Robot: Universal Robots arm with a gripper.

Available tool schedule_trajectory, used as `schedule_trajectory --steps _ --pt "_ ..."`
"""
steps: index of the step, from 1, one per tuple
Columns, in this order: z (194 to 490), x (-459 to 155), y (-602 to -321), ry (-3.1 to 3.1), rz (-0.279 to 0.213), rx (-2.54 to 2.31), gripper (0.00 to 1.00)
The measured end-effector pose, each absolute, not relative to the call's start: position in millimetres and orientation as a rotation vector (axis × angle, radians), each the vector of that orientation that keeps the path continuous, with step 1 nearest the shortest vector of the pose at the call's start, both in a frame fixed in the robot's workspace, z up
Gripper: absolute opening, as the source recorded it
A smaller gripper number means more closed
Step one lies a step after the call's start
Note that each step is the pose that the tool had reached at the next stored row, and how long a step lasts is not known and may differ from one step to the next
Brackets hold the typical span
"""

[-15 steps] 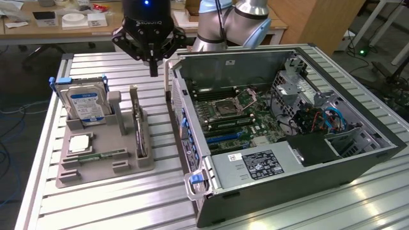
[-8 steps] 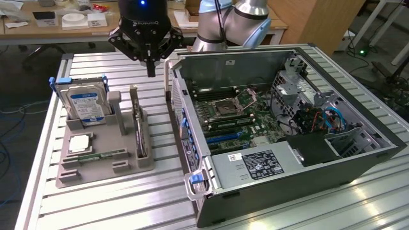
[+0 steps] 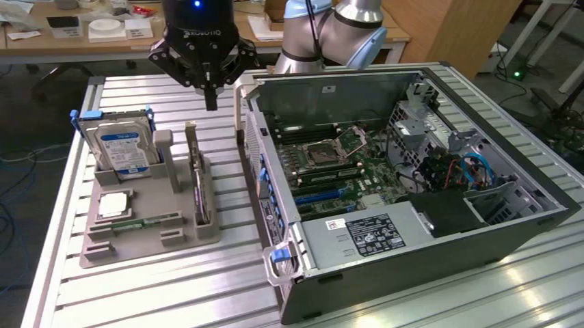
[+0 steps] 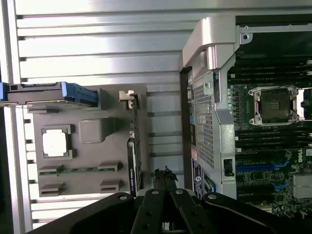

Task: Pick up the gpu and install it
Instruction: 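Reach for the gpu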

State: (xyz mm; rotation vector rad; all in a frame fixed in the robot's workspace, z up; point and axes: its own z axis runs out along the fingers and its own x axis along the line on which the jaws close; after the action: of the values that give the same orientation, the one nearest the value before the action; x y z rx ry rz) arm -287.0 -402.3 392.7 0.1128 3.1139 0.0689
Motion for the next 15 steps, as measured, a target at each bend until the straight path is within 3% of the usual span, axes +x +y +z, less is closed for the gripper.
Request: schedule_trajectory --steps 15 --pt "392.5 -298.8 -403.1 3.114 0.069 0.113 0.11"
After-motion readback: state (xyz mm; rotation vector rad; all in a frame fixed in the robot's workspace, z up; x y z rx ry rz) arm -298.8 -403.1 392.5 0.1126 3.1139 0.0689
